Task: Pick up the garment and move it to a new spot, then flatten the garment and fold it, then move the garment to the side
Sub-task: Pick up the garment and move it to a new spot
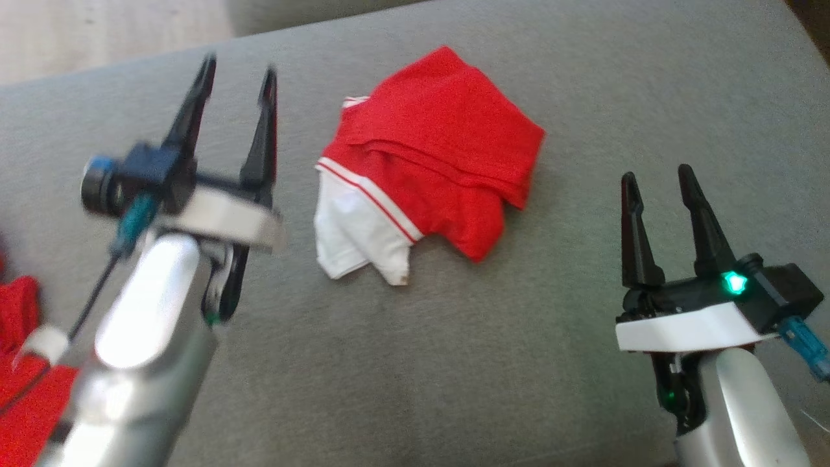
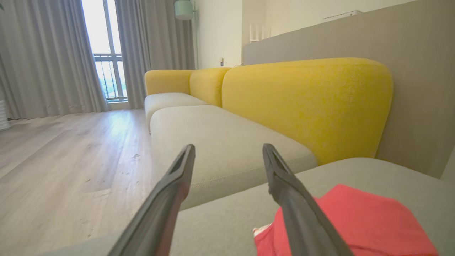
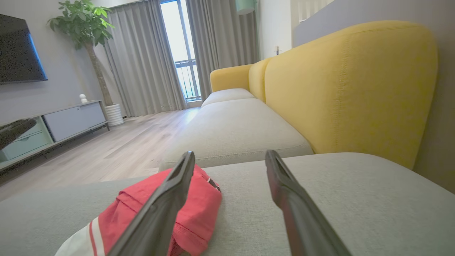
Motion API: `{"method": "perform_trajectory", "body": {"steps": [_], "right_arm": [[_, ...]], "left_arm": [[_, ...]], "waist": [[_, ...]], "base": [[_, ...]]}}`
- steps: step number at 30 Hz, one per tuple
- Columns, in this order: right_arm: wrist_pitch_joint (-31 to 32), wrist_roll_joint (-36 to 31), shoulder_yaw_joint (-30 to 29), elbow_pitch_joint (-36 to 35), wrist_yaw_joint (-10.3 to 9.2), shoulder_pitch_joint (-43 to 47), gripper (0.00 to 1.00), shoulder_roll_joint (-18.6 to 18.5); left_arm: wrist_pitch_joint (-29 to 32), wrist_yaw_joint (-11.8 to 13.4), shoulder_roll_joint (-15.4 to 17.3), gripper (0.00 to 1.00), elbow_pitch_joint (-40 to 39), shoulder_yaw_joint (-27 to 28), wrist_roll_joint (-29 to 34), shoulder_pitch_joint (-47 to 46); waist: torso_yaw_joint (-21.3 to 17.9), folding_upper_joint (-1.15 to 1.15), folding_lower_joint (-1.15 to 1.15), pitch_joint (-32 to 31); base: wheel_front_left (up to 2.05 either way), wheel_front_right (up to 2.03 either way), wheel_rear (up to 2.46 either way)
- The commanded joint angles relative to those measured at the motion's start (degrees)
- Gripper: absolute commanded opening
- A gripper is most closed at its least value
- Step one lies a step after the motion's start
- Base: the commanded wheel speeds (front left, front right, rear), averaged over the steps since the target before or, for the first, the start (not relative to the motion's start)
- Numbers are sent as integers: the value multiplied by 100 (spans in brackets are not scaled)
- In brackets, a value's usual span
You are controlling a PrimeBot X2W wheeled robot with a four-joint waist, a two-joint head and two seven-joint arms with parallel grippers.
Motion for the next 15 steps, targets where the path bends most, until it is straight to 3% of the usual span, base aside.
{"method": "perform_trajectory", "body": {"steps": [1, 7, 15], "right_arm": [[-60, -42, 90, -156, 44, -18, 100, -23], [-60, -175, -39, -123, 44, 172, 100, -23], [-60, -248, -120, -91, 44, 419, 100, -23]], "left_arm": [[-60, 26, 187, 100, -218, 218, -42, -41], [-187, 121, 306, 100, -627, 392, -120, 974], [-208, 255, -11, 100, -1369, 716, 38, 2236]], "waist": [[275, 0, 0, -184], [733, 0, 0, -455], [1035, 0, 0, -692]], "base": [[0, 0, 0], [0, 0, 0], [0, 0, 0]]}}
